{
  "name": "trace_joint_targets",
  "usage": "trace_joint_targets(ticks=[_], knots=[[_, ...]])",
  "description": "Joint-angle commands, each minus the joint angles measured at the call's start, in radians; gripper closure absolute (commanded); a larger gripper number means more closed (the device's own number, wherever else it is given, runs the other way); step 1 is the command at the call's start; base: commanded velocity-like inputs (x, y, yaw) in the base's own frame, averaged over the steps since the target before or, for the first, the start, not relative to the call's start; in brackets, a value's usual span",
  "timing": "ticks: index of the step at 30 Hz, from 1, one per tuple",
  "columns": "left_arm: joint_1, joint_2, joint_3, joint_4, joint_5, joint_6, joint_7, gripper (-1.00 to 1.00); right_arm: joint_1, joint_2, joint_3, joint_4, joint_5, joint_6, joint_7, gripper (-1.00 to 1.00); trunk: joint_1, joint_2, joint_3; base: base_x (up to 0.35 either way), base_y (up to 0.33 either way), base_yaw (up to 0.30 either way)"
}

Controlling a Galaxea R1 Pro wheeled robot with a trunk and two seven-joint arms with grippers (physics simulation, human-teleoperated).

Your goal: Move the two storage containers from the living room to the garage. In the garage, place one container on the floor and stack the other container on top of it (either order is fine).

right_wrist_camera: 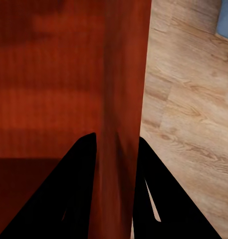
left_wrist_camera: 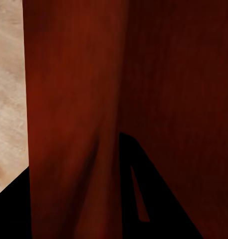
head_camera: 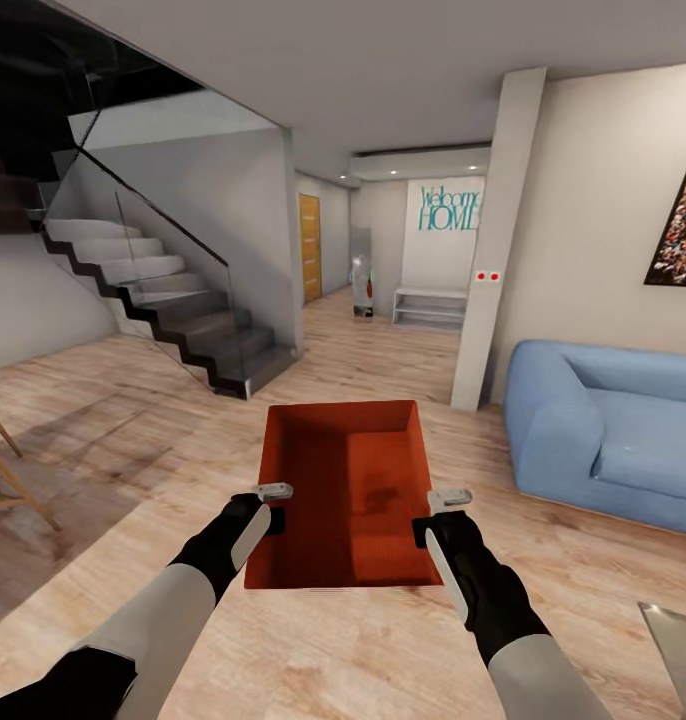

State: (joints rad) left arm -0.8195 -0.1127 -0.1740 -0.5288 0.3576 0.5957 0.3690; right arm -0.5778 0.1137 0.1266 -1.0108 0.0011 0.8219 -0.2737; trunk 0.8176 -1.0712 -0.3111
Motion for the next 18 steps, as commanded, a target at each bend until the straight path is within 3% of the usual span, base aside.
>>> trace_joint_targets(ticks=[1, 18], knots=[[0.000, 0.001, -0.018, 0.003, -0.003, 0.062, 0.001, 1.00, -0.001, 0.000, 0.005, -0.074, -0.052, -0.011, 0.008, 1.00, 0.000, 0.000, 0.000, 0.335, 0.000, 0.000], [0.000, 0.001, -0.017, 0.004, -0.003, 0.063, 0.001, 1.00, -0.001, 0.000, 0.005, -0.074, -0.052, -0.011, 0.008, 1.00, 0.000, 0.000, 0.000, 0.335, 0.000, 0.000]])
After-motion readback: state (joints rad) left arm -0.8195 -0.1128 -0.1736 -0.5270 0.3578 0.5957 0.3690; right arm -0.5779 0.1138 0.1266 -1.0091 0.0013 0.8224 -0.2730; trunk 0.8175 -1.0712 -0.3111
